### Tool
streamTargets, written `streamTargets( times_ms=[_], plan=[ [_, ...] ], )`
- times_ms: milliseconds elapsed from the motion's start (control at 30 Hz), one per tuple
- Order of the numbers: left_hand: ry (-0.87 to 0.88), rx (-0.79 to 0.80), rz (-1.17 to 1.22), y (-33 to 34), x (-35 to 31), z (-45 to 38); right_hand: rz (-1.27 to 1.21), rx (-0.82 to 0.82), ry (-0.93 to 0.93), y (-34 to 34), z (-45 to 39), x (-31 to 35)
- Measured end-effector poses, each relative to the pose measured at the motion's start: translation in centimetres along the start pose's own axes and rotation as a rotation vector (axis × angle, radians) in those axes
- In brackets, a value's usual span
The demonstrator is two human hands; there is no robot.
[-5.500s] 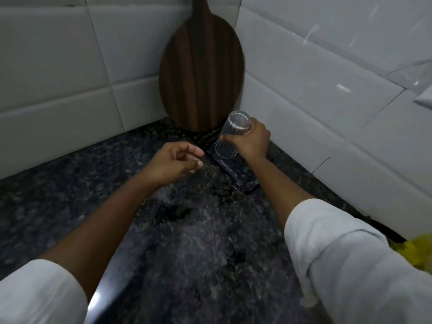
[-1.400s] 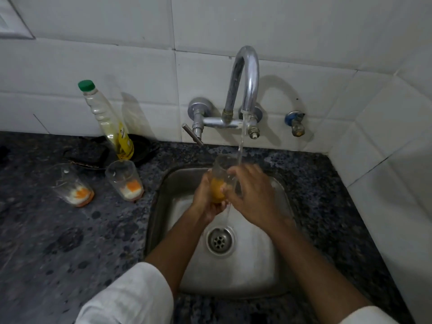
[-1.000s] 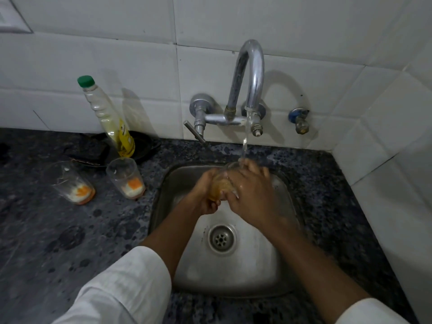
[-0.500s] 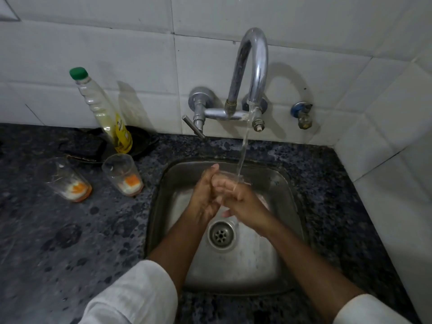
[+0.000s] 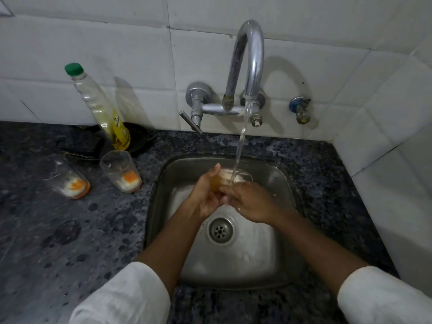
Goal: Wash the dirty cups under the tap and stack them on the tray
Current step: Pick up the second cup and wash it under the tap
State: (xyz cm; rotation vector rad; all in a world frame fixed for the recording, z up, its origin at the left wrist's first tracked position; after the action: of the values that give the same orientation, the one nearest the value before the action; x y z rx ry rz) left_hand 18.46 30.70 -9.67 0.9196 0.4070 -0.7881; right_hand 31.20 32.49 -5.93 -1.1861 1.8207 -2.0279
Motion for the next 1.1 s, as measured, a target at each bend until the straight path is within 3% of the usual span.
streamTargets(
  times_ms=[100, 133, 167, 200, 267, 300, 333, 400, 467, 533, 567, 667, 733, 833, 933, 1033, 1100],
  plan=[
    [0.079, 0.079, 0.205, 0.2, 1.0, 0.6, -1.073, -0.174, 0.555, 0.5, -0.3, 2.3],
    [0.094, 0.074, 0.24, 0.2, 0.9, 0.8, -1.216, -0.182, 0.593, 0.9, -0.2, 2.5],
    [0.104, 0.068, 0.263, 0.1, 0.9, 0.5, -1.155, -0.174, 0.534, 1.3, 0.0, 2.2],
    [0.085, 0.023, 0.252, -0.1, 0.7, 0.2, -0.906, -0.164, 0.39, 1.3, 0.1, 1.6],
    [-0.015, -0.109, 0.158, -0.5, 0.9, -0.4, -0.168, -0.045, 0.012, 1.1, 0.5, 0.4],
    [-0.084, -0.162, 0.11, -0.6, 1.2, -0.4, 0.087, 0.014, -0.094, 1.1, 0.7, -0.1],
    [-0.131, -0.185, 0.099, -0.6, 1.4, -0.4, 0.228, 0.026, -0.163, 1.2, 0.8, -0.3],
    [-0.143, -0.164, 0.11, -0.5, 1.5, 0.0, 0.26, -0.058, -0.178, 2.2, 1.0, -0.5],
    [-0.098, -0.138, 0.135, -0.4, 1.4, 0.3, -0.094, -0.16, 0.056, 3.1, 1.1, -0.2],
    [-0.003, -0.131, 0.162, -0.6, 1.5, 0.3, -0.91, -0.228, 0.484, 3.7, 1.2, -0.3],
    [0.042, -0.142, 0.172, -0.7, 1.7, 0.3, -1.201, -0.29, 0.579, 3.8, 1.4, -0.1],
    [0.153, -0.278, 0.097, -0.1, 2.3, 1.1, -1.678, -0.368, 0.736, 5.0, 2.4, 0.5],
    [0.354, -0.4, -0.137, 0.4, 1.9, 2.0, -1.935, -0.436, 0.859, 6.2, 3.0, 0.8],
    [0.722, -0.352, -0.553, 1.2, 1.5, 3.3, -2.064, -0.632, 1.05, 7.4, 3.2, 1.6],
    [0.953, -0.255, -0.755, 1.6, 1.5, 3.9, -2.137, -0.731, 1.104, 7.7, 2.6, 2.2],
    [0.971, -0.22, -0.691, 1.5, 0.8, 3.9, -2.057, -0.698, 1.091, 6.7, 2.5, 2.0],
    [0.788, -0.272, -0.521, 1.2, 0.2, 3.4, -1.87, -0.645, 0.984, 5.6, 2.7, 2.0]
  ],
)
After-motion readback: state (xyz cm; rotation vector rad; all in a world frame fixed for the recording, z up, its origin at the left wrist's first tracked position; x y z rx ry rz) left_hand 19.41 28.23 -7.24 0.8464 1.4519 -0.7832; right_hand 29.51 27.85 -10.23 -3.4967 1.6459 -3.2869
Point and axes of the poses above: each hand's wrist, its own z-axis away from the middle knuckle, its own y-axis out of the palm, x = y × z, the point moved 2 cm from there along -z, towards the middle knuckle, and after that the axes turned 10 degrees about -x, right-handed, at the moved point
